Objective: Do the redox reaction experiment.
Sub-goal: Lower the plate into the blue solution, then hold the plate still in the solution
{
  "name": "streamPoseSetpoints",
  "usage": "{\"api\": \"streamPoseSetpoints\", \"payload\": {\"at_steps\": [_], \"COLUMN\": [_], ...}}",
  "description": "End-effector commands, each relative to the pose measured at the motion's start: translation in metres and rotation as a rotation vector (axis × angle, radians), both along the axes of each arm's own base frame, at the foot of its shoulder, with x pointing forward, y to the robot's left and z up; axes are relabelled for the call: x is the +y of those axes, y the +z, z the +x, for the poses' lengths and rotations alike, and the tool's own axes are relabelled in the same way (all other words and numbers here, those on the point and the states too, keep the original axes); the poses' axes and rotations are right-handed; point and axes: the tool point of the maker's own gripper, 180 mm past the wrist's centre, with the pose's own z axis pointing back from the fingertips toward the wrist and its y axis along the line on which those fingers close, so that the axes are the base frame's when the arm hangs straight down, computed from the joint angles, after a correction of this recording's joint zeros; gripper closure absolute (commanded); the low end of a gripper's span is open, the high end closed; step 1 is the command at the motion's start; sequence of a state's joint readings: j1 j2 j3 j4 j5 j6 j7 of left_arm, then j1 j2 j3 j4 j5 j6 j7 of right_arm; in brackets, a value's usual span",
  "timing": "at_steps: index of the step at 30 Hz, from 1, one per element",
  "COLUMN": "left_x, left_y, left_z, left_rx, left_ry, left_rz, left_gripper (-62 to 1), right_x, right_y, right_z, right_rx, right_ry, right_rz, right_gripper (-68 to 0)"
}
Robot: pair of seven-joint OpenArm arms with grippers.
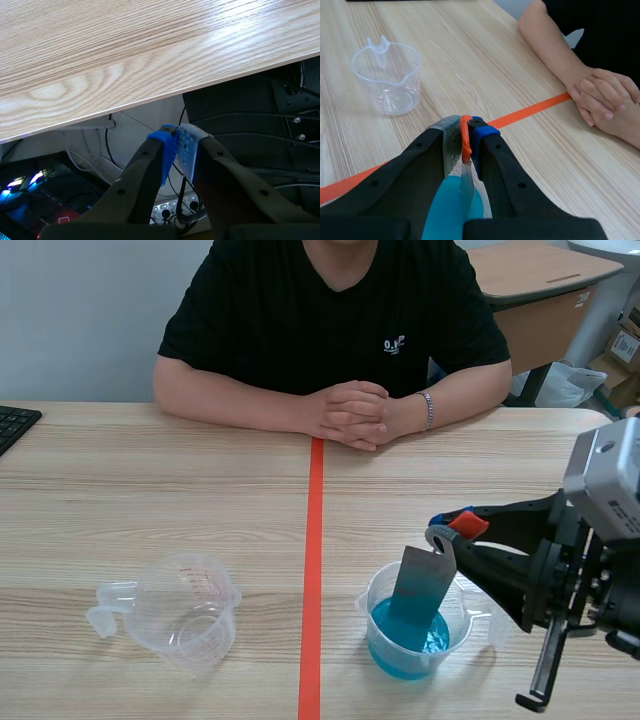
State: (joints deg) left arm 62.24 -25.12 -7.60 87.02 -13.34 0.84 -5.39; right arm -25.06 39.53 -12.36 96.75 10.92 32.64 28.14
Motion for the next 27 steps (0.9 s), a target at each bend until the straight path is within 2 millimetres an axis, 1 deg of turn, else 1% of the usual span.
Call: {"api": "streamPoseSetpoints", "payload": {"at_steps": [1,27], "left_x": [0.0003,0.0013], "left_y": [0.0042,0.0021], "left_z": [0.0024,-0.0001], "left_rx": [-0.013,0.005], "left_ry": [-0.006,-0.003], "left_rz": [-0.001,0.004], "left_gripper": [-4.2,-4.2], "right_x": [-0.0009,-0.0009], "right_y": [-0.0012,-0.0013], "right_z": [0.0001,0.0001], "right_rx": [0.0,0.0], "right_ry": [0.012,0.012], "right_rz": [-0.024,-0.024], "right_gripper": [-1.5,-1.5]}}
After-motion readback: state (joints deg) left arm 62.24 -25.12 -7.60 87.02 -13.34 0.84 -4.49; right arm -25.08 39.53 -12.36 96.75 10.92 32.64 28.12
